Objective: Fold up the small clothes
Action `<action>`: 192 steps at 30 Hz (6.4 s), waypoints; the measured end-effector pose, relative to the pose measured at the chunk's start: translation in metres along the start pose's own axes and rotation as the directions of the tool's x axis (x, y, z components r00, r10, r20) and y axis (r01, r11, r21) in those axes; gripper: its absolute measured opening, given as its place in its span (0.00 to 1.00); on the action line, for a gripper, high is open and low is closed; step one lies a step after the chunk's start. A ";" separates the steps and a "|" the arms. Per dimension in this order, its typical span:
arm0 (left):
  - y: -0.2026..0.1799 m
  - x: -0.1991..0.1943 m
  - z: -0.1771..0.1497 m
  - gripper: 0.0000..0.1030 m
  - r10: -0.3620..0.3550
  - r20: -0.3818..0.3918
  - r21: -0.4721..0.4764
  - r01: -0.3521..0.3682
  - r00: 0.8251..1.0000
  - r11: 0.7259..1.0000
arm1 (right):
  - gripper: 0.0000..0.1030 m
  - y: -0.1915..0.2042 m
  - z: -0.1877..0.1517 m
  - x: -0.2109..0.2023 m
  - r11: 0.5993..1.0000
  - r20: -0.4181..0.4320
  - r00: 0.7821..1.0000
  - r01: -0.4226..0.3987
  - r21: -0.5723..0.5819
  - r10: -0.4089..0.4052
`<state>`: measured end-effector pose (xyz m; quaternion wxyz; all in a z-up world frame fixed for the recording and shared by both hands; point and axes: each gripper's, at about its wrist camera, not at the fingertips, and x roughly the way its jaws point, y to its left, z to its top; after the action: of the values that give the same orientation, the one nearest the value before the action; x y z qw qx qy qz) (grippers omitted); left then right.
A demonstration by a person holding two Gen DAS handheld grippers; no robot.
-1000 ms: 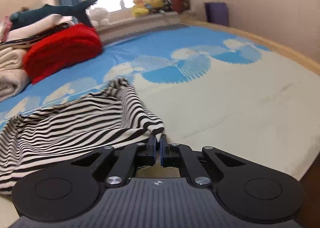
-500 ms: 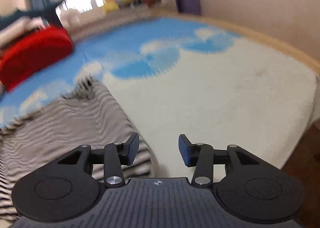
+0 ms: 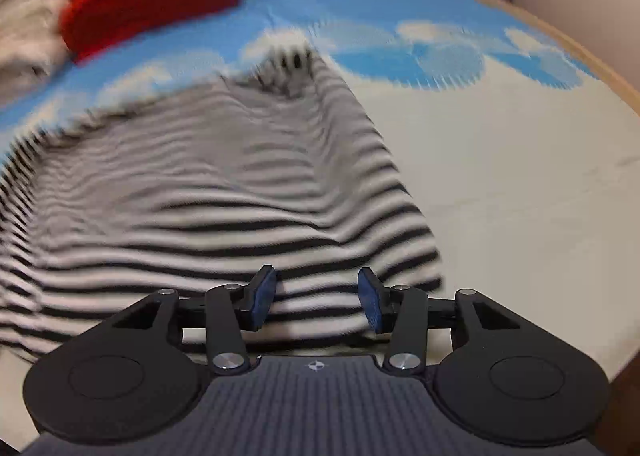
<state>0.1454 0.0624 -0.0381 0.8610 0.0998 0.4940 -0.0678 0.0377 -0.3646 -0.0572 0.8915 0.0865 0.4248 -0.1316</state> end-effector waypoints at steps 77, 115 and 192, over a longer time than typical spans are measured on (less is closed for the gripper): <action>0.049 -0.044 -0.019 1.00 0.087 0.088 -0.431 -0.041 0.992 0.901 | 0.80 -0.073 -0.061 0.003 0.418 0.223 0.946 -0.305 0.856 0.234; 0.115 -0.034 -0.043 1.00 0.157 -0.046 -0.566 -0.155 0.987 0.810 | 0.31 0.390 -0.101 -0.018 0.641 0.201 0.898 -0.109 -0.759 0.391; 0.071 0.093 0.209 0.16 -0.040 0.012 -0.439 0.041 0.999 0.898 | 0.26 0.172 0.180 0.135 0.826 -0.002 0.832 -0.551 0.119 0.555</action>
<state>0.3824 0.0796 -0.0087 0.8605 -0.1071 0.4974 0.0271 0.3045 -0.2708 -0.0425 0.8771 0.2585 0.3895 0.1100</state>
